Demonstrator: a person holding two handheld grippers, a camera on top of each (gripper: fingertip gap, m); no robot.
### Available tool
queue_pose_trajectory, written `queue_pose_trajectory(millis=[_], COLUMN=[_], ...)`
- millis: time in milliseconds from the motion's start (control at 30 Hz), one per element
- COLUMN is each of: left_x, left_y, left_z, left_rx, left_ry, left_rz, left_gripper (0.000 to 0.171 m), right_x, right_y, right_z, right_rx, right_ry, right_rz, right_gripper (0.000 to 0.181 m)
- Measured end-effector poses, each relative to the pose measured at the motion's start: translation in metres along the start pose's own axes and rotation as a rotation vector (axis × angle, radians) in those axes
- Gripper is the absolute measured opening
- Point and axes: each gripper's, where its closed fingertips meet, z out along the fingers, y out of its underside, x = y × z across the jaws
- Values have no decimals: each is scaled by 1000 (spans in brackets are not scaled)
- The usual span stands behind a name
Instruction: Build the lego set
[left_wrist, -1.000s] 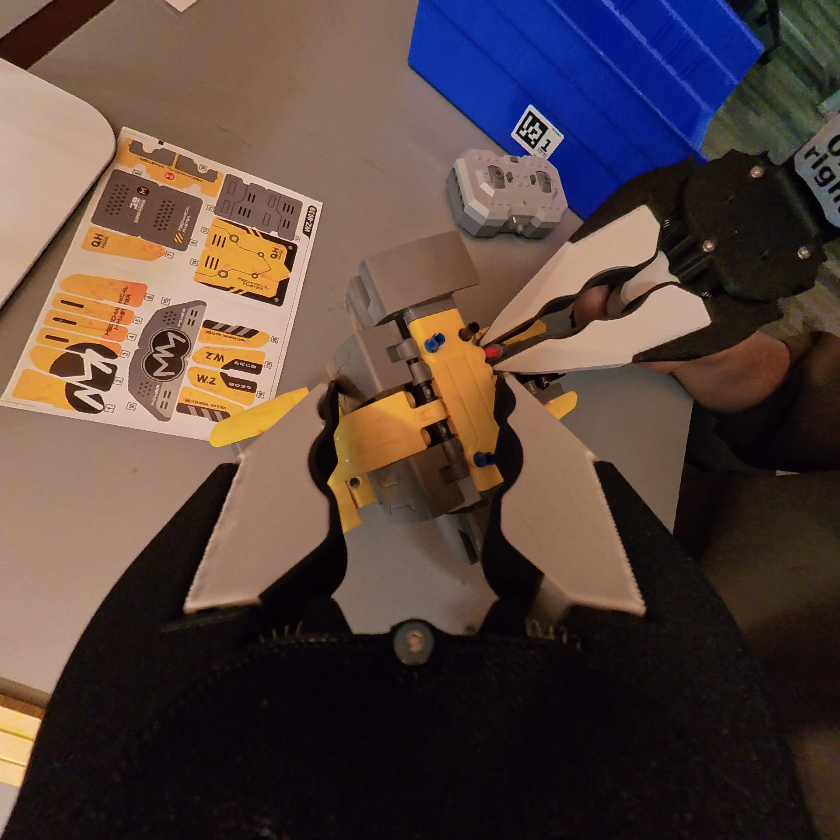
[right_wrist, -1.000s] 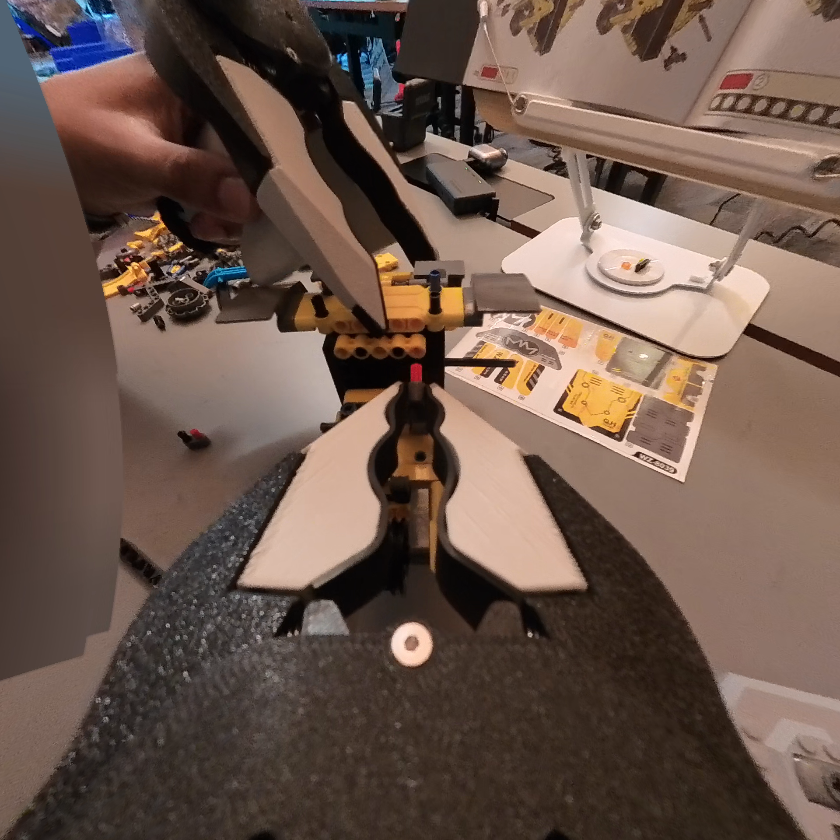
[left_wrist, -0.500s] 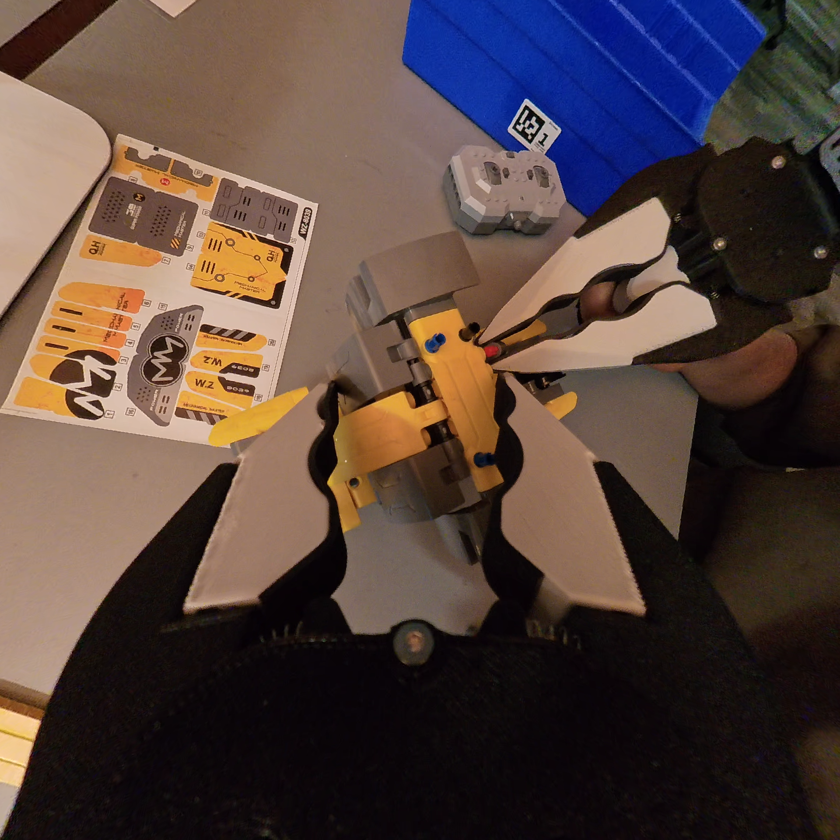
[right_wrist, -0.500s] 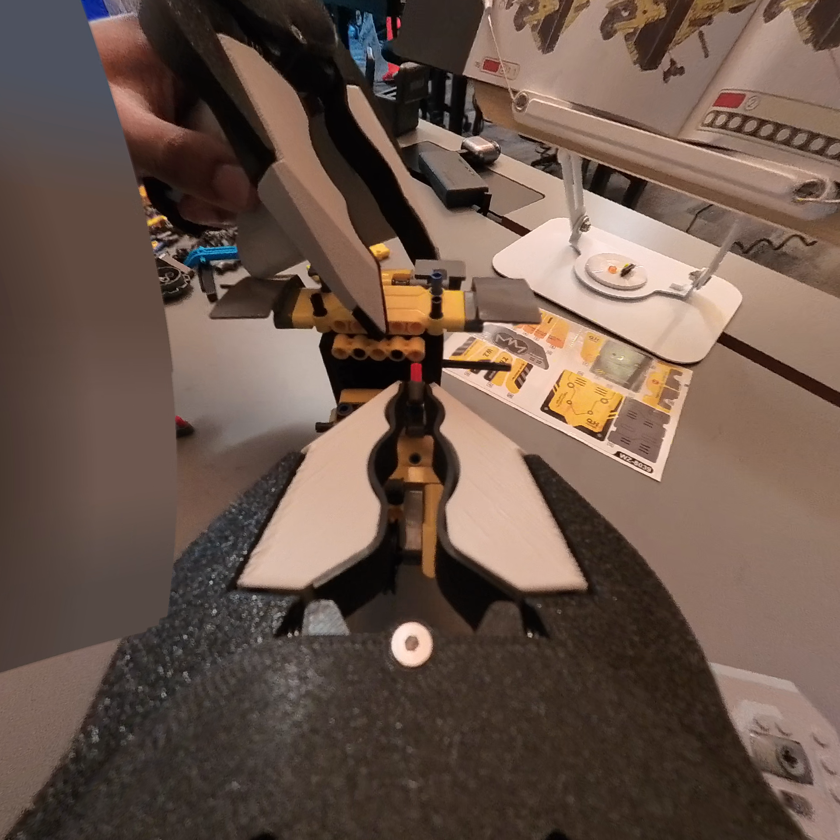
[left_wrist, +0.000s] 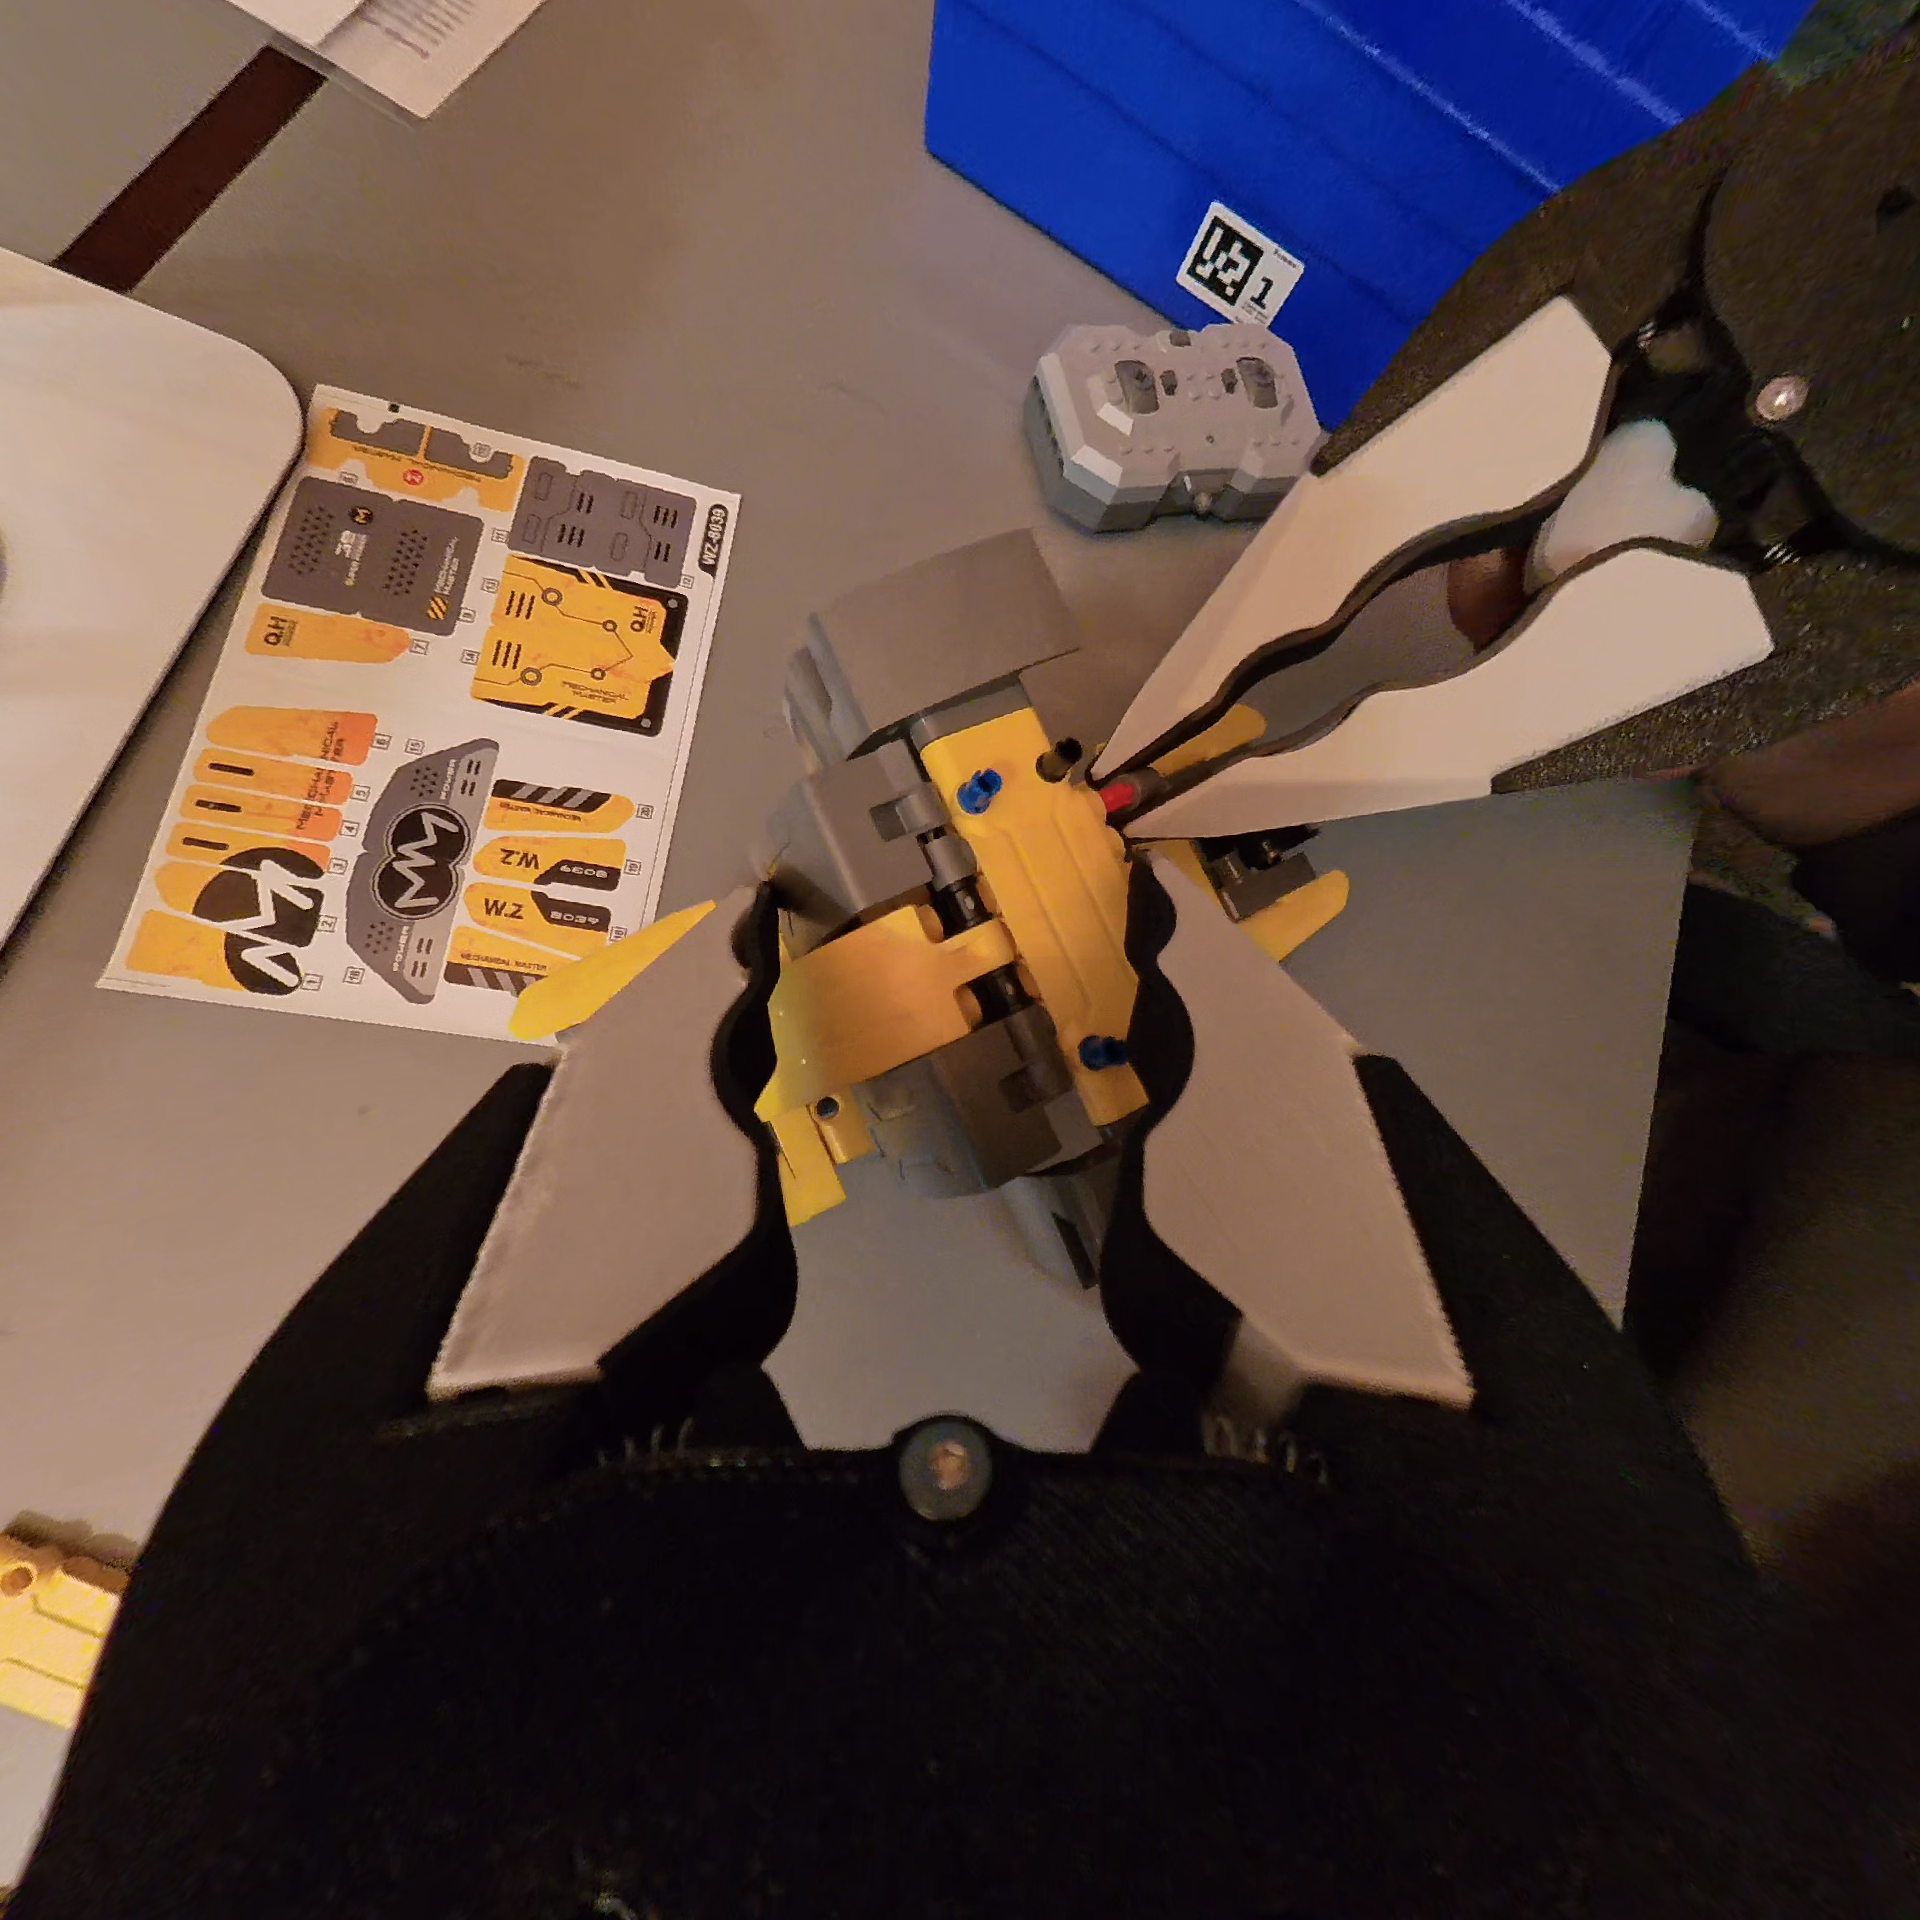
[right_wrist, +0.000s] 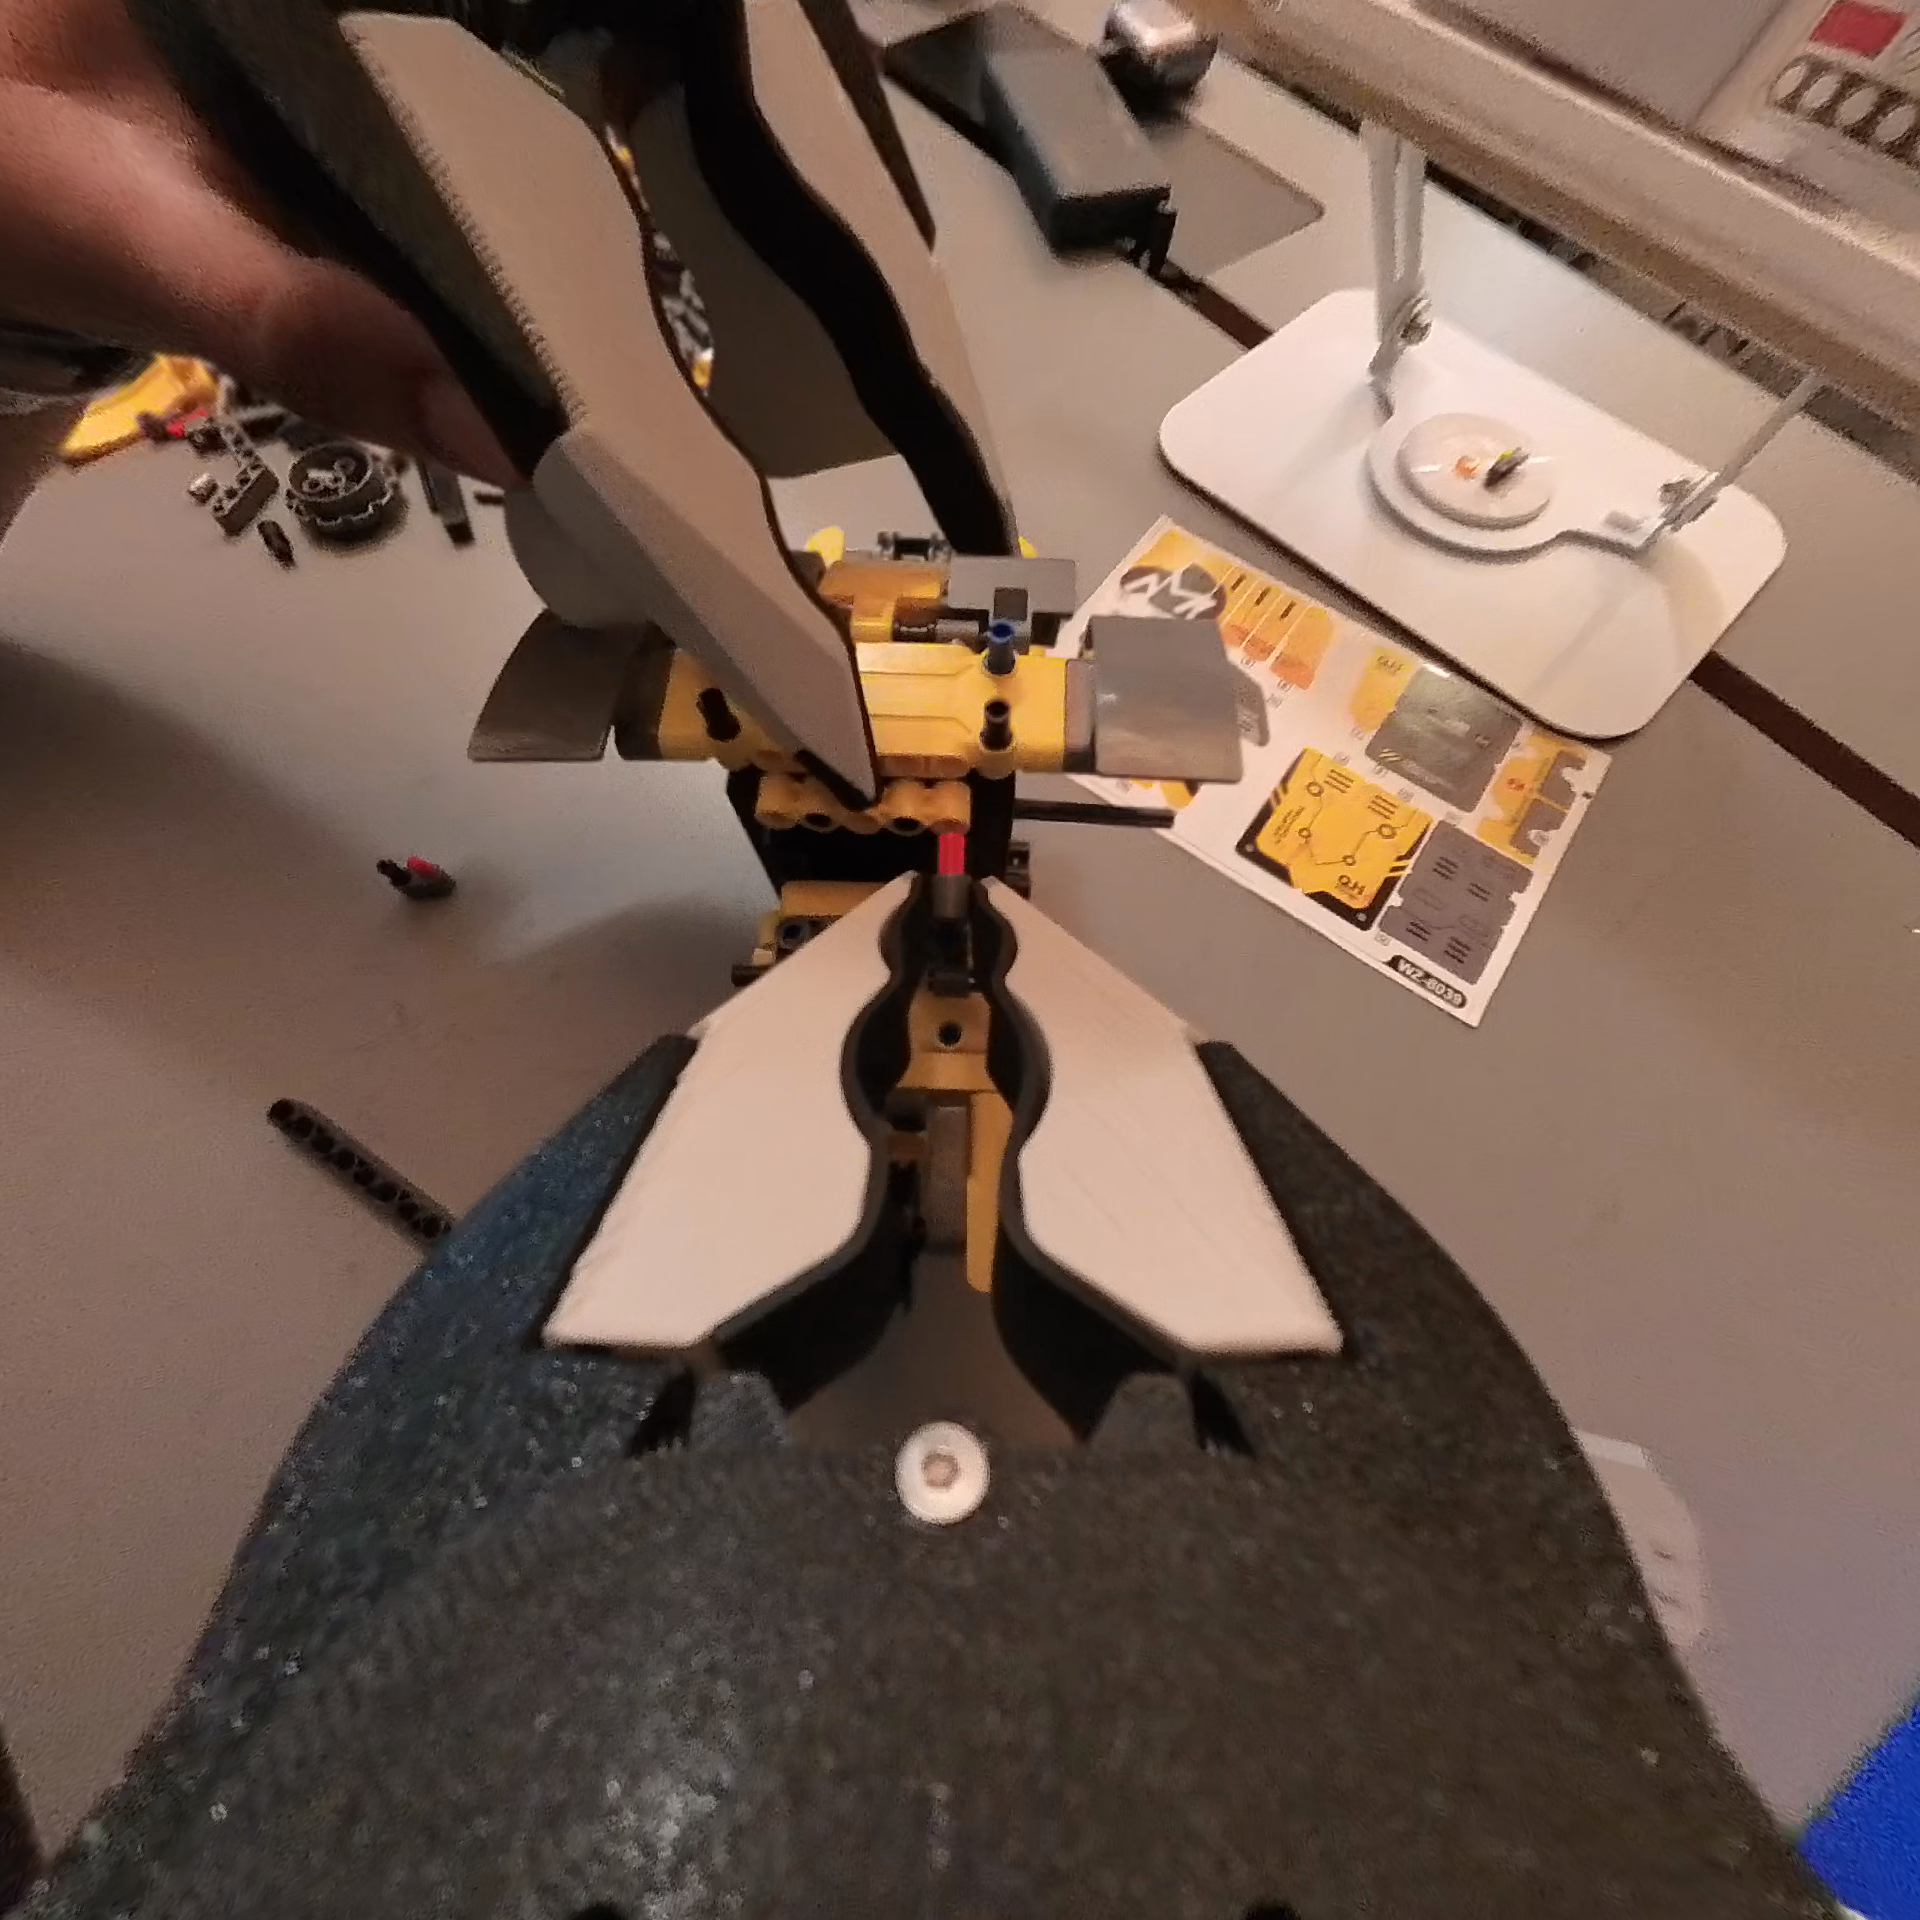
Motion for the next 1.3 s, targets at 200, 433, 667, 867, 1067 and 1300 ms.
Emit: queue_pose_trajectory(millis=[200, 433, 667, 867, 1067, 1300], left_x=[1, 3, 3, -1, -1, 1], left_y=[-1, -2, -2, -1, -1, -2], left_z=[1, 2, 2, 1, 0, 2], left_rx=[-7, -6, -2, -16, -9, -4], left_ry=[-19, -24, -21, -33, -46, -30], left_rz=[27, 44, 56, 31, 36, 35], left_gripper=[63, 63, 62, 63, 62, 62], right_x=[1, 0, 0, 1, 1, 3], right_y=[1, 0, -2, -5, 12, -1], right_z=[-1, -1, 1, 4, -4, -8], right_rx=[-86, -188, -218, -183, -136, 52], right_ry=[-35, -41, -57, -36, 30, 53], right_rz=[-23, -73, -84, -119, -135, -175], right_gripper=[6, 5, 5, 6, 31, 8])
